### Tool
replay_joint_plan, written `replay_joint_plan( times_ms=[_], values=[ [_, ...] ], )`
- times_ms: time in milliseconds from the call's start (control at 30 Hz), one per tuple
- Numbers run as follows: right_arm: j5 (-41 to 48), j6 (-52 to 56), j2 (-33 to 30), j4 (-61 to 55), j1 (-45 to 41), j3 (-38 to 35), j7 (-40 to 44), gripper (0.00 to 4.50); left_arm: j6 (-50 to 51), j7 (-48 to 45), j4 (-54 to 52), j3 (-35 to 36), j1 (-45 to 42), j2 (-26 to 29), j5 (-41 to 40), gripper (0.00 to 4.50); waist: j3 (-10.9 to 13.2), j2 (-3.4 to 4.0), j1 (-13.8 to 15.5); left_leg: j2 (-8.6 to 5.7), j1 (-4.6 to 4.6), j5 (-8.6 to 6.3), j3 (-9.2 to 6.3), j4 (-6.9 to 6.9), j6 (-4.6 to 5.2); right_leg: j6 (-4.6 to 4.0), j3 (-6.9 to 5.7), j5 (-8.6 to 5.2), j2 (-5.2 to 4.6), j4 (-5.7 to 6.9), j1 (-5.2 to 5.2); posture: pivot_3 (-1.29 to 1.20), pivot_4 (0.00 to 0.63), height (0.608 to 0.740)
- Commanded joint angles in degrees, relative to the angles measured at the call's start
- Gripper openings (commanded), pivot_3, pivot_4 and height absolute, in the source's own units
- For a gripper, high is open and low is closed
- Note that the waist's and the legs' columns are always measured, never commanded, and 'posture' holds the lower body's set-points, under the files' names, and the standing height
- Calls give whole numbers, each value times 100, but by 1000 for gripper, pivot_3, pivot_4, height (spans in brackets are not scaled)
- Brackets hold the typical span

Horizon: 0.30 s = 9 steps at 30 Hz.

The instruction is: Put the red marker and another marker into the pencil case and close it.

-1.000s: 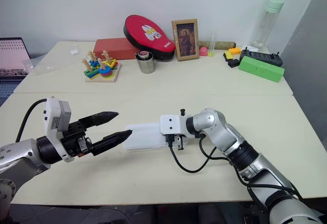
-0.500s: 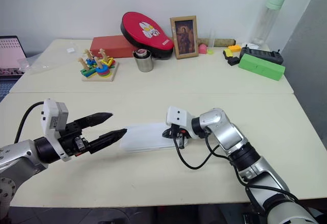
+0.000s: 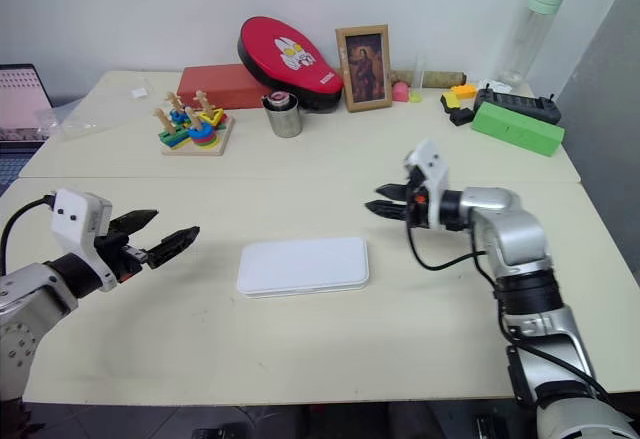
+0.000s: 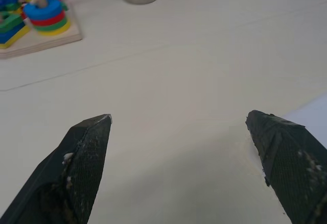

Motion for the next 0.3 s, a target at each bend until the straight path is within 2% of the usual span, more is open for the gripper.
replay_joint_plan(
  times_ms=[33,67,133,200,300],
  values=[
    [201,124,-336,-382,280,-463,-209,3168,-304,-108,206,-63,-252,34,266,4500,2,1,19,0,-2,0,-1,0,0,0,-1,0,0,-3,0,0,150,740],
    [236,145,-397,-440,351,-503,-223,3311,-333,-130,253,-76,-282,32,300,4500,2,1,27,0,-3,0,3,0,0,0,2,0,0,-3,-1,0,150,740],
    [294,190,-517,-573,499,-545,-225,3948,-393,-171,368,-110,-348,30,395,4500,4,5,25,1,-2,0,7,0,1,0,5,0,0,-4,-3,0,150,740],
    [353,240,-600,-674,604,-567,-225,4404,-432,-206,418,-133,-382,37,469,4500,6,8,-3,1,-2,0,8,0,1,1,6,-1,0,-1,-3,0,150,740],
    [421,258,-645,-699,651,-514,-223,4458,-377,-267,336,-54,-453,-28,338,4500,6,8,-19,2,-2,0,8,1,1,3,6,-1,1,3,-3,0,150,740]
  ],
)
